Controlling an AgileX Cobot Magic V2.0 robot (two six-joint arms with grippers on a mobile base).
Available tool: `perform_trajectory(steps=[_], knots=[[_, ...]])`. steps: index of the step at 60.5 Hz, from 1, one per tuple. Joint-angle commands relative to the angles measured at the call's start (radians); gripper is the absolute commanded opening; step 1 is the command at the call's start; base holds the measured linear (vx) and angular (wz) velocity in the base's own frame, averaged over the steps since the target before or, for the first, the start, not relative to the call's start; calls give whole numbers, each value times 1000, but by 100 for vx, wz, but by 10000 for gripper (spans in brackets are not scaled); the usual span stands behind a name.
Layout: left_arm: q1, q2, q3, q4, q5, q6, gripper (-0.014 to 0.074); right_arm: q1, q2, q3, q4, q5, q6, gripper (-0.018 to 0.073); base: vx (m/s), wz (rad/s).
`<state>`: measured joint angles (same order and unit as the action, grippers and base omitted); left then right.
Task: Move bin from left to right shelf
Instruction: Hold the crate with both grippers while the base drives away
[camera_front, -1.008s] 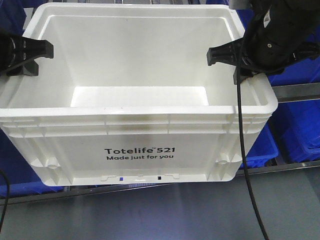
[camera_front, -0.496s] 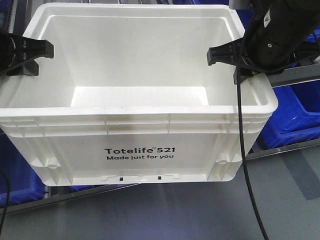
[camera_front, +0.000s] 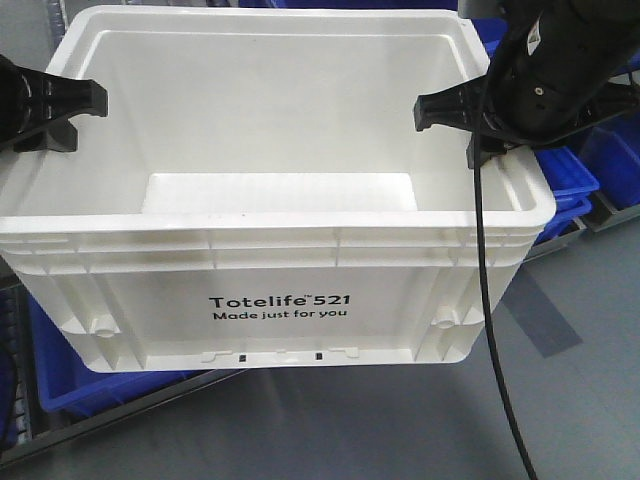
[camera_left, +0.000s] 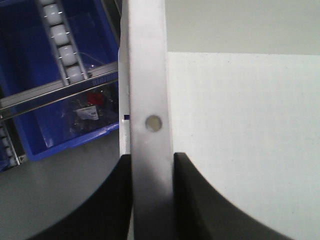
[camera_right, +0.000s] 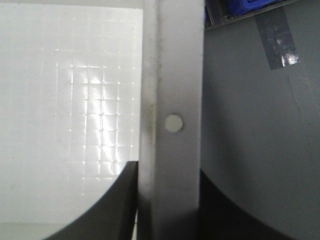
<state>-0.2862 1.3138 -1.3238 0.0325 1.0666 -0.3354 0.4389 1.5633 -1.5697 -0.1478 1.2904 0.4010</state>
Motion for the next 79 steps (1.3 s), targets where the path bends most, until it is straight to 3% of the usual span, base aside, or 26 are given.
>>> perform_trajectory(steps=[1,79], knots=[[-8,-45,-41,-24,-102,18,92,-2,-50,-39,-60,-57,7,-8,1,-44],[-8,-45,-41,-24,-102,18,92,-2,-50,-39,-60,-49,7,-8,4,-46]])
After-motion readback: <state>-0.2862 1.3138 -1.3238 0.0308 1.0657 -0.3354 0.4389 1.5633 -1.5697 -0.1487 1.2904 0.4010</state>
